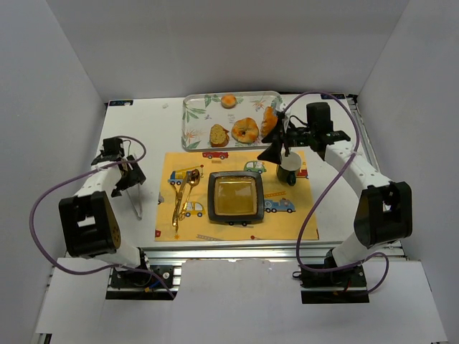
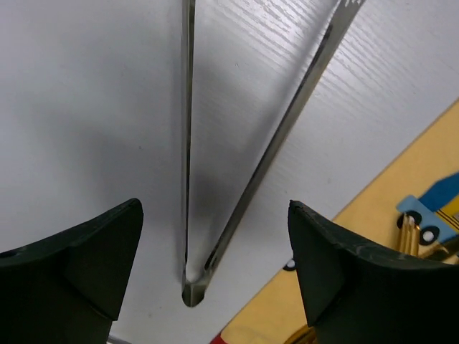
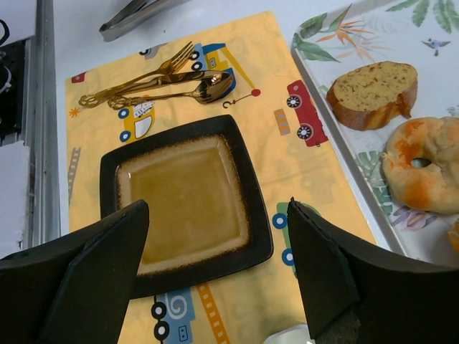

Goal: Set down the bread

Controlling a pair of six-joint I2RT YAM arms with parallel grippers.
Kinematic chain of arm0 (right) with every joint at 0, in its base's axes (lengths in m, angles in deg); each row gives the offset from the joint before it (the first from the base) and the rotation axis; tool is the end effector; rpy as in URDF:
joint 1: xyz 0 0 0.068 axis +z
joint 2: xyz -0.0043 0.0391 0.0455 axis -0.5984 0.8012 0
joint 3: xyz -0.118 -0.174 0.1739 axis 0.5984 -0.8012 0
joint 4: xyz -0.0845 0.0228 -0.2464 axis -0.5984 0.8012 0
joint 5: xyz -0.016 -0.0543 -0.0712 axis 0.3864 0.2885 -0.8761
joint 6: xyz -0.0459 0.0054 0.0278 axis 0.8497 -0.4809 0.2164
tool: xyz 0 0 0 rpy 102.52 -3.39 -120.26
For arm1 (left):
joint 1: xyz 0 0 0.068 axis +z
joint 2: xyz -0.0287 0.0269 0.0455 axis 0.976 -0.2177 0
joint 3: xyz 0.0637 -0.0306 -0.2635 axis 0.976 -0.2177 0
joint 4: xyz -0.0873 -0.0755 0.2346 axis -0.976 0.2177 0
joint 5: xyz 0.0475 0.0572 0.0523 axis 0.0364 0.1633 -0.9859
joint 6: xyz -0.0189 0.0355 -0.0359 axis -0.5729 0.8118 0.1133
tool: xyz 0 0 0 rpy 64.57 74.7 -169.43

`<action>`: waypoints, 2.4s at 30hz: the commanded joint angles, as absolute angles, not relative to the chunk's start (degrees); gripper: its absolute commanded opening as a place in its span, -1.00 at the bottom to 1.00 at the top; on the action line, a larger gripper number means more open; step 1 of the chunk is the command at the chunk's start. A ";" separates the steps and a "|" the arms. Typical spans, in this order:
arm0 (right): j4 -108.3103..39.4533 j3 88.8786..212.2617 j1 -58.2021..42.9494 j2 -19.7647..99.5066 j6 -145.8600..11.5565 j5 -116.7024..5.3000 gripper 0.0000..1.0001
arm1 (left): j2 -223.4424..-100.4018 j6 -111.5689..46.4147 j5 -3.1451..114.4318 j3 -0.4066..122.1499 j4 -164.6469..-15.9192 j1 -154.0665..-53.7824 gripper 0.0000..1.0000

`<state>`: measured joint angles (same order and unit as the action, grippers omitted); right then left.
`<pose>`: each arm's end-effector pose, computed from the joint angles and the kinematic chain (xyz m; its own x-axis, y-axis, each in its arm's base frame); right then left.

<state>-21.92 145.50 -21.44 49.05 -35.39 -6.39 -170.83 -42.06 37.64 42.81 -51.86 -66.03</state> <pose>0.3302 0.1214 0.3009 -0.1264 -0.2730 -0.9537 -0.9671 0.2478 0.0572 0.2725 0.0609 0.2047 -0.7454 -0.5116 -0.4275 -0.5665 0.8240 0.0016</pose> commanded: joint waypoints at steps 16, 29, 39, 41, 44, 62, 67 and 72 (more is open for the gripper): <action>-28.61 147.09 -28.49 48.00 -42.85 -2.87 0.65 | -179.86 -28.91 42.98 35.55 -66.03 -66.26 -0.29; -28.61 146.92 -31.39 47.21 -43.81 -1.82 0.65 | -167.12 -48.75 64.42 48.03 -67.23 -74.84 -0.43; -30.10 146.39 -32.01 47.30 -44.78 -0.24 0.65 | -172.90 -57.04 64.61 56.63 -67.53 -85.07 -0.06; -30.54 146.04 -32.10 47.21 -45.04 -0.06 0.65 | -175.27 -56.42 64.87 59.70 -67.09 -85.86 -0.03; -30.89 145.51 -32.27 46.68 -45.22 0.11 0.65 | -177.83 -55.72 65.14 63.74 -65.86 -86.74 -0.02; -31.42 143.93 -34.20 46.15 -45.57 0.73 0.65 | -194.70 -47.90 59.43 79.92 -56.37 -92.19 0.00; -31.51 143.93 -34.56 46.24 -45.75 0.73 0.65 | -195.50 -45.96 58.19 80.55 -53.82 -92.54 0.00; -32.12 143.93 -34.56 46.50 -46.36 0.73 0.65 | -194.89 -45.78 61.88 78.27 -54.52 -92.63 -0.03</action>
<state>-29.66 144.34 -34.19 48.09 -45.42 -0.67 -196.99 -46.97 59.90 78.20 -54.77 -92.45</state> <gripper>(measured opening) 0.824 0.490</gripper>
